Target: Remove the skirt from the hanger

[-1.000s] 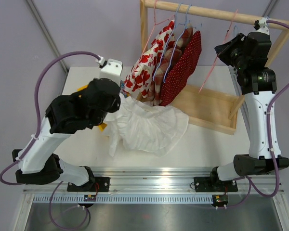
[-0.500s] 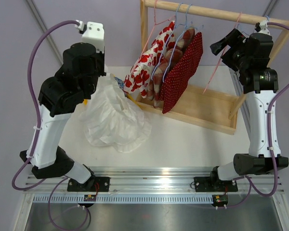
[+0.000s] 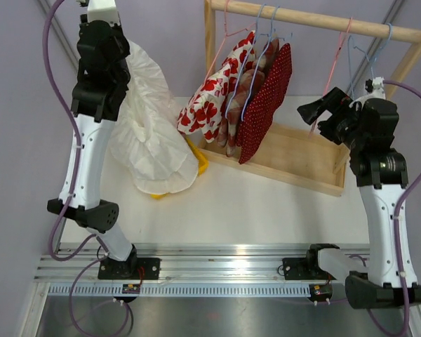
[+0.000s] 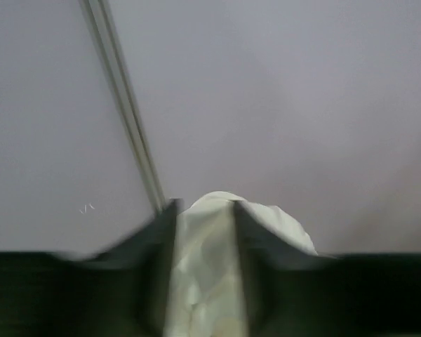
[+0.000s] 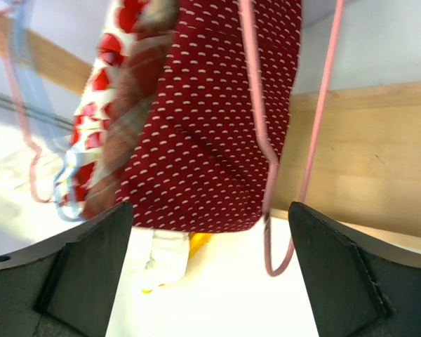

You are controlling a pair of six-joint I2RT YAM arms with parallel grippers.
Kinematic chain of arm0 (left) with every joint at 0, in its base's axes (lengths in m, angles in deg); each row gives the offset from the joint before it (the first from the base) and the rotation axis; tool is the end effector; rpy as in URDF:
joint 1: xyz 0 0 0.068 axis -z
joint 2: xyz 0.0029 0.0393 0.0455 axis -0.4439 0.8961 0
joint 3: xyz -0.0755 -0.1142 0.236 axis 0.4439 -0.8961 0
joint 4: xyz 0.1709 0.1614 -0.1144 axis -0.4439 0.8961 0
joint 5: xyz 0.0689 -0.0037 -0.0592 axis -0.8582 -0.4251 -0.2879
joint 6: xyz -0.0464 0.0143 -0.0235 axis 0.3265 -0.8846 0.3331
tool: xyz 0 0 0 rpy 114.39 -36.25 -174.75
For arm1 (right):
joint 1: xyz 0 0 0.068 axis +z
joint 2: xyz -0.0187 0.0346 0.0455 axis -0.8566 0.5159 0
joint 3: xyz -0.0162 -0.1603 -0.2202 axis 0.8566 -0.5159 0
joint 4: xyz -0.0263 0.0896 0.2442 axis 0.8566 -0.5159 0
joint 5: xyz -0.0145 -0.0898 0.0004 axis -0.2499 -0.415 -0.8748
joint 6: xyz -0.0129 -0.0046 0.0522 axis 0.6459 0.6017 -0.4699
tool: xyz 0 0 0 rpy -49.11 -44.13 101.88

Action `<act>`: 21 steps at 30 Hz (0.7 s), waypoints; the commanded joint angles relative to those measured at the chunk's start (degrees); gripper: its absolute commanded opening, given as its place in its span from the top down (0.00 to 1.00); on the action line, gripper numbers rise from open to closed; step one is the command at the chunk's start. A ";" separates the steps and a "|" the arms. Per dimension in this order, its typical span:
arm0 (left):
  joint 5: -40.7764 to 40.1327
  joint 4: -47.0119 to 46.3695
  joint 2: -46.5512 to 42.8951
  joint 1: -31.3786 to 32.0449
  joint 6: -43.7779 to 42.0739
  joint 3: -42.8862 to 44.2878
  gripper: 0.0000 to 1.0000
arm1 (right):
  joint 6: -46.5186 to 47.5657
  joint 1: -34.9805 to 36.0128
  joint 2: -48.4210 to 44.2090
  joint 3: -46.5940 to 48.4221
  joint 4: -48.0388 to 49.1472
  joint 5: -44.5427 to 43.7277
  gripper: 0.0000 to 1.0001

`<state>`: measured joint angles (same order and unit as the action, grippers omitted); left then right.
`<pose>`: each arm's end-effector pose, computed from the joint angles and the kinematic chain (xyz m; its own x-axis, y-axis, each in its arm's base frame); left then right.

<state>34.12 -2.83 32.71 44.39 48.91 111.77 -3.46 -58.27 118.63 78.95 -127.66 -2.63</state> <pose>0.2962 -0.0747 0.5905 0.1017 0.0816 -0.9915 -0.3108 0.9494 0.0462 0.2055 0.0094 0.4639 -0.3455 0.5402 -0.7673 -0.0118 0.8151 0.5792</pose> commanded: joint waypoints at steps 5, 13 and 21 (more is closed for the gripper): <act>10.17 8.52 1.08 -5.30 17.79 -5.51 0.01 | -0.45 -0.23 -9.72 -1.63 17.61 16.52 0.00; 24.53 -6.00 -30.23 5.39 27.39 -46.59 0.01 | -3.19 2.57 3.70 9.60 20.81 22.00 0.01; 19.18 1.47 -41.13 16.58 30.47 -59.24 0.01 | 6.23 11.55 19.80 24.21 8.40 6.87 0.09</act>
<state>54.47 -4.30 -8.88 60.00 76.34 57.20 -0.43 -46.89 137.44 100.63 -115.55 9.93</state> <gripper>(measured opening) 0.987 0.922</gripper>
